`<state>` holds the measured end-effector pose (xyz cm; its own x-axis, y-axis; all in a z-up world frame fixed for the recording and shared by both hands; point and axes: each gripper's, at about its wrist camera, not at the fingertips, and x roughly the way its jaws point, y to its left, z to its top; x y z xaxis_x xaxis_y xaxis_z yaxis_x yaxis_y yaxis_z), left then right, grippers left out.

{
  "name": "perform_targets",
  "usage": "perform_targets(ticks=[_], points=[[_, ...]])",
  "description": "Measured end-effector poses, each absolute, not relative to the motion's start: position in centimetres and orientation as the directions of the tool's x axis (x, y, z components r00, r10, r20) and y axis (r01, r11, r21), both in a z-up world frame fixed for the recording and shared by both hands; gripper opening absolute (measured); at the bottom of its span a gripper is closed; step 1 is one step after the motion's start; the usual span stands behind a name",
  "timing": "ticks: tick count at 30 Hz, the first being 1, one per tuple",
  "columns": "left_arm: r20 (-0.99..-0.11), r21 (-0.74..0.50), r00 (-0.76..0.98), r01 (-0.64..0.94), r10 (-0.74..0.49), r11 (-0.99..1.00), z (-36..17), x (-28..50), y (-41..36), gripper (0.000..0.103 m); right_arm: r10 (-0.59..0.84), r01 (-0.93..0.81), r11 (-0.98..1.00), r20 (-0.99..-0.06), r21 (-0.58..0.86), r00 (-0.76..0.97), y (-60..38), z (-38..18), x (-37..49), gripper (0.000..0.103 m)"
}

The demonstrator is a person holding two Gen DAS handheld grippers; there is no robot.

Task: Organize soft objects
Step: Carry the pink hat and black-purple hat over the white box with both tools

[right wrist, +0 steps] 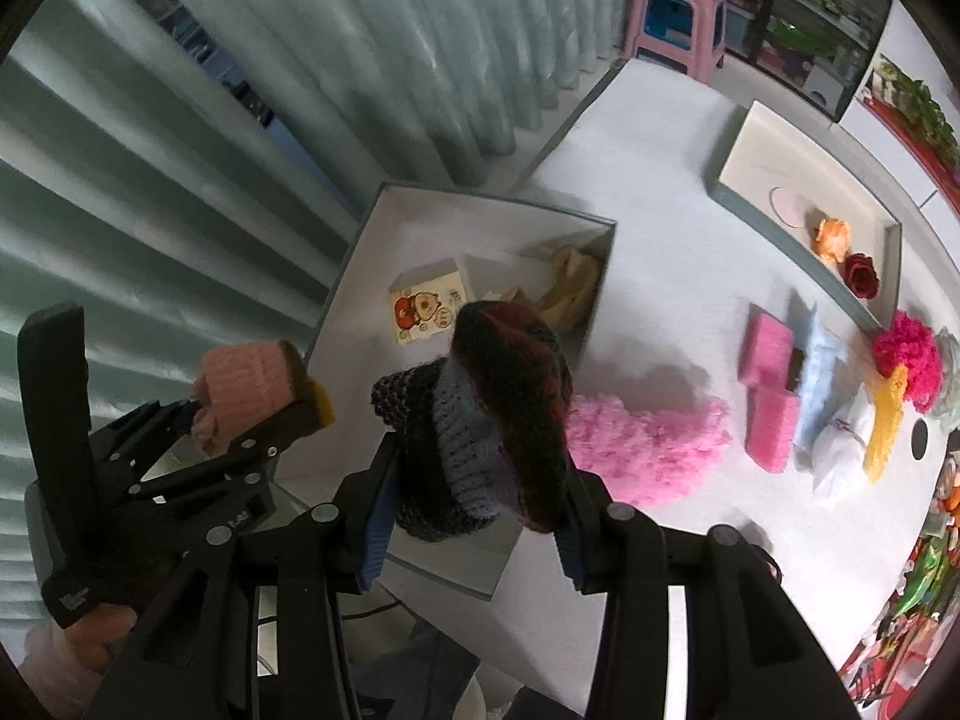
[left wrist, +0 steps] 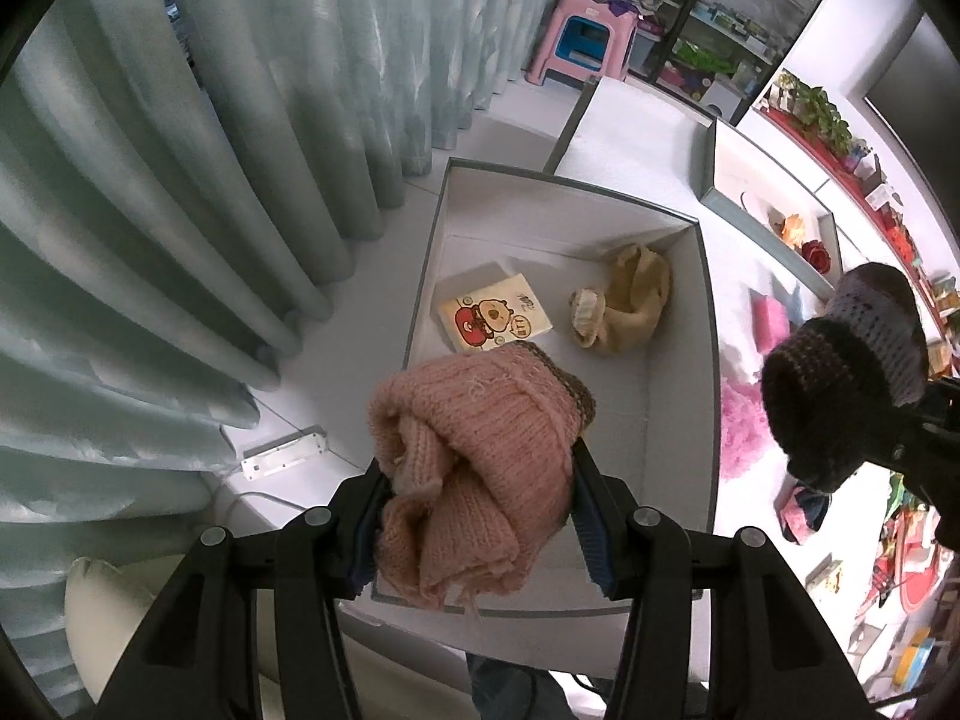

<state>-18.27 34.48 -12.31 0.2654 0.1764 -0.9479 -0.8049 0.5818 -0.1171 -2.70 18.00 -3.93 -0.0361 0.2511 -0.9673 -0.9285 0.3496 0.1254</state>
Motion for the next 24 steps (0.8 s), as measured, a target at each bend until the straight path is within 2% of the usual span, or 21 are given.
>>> perform_targets(ticks=[24], points=[[-0.966, -0.112, 0.232, -0.781, 0.118, 0.615, -15.7, -16.8, 35.9, 0.054, 0.149, -0.928, 0.359, -0.988, 0.1, -0.049, 20.9, -7.5, -3.2, 0.049]])
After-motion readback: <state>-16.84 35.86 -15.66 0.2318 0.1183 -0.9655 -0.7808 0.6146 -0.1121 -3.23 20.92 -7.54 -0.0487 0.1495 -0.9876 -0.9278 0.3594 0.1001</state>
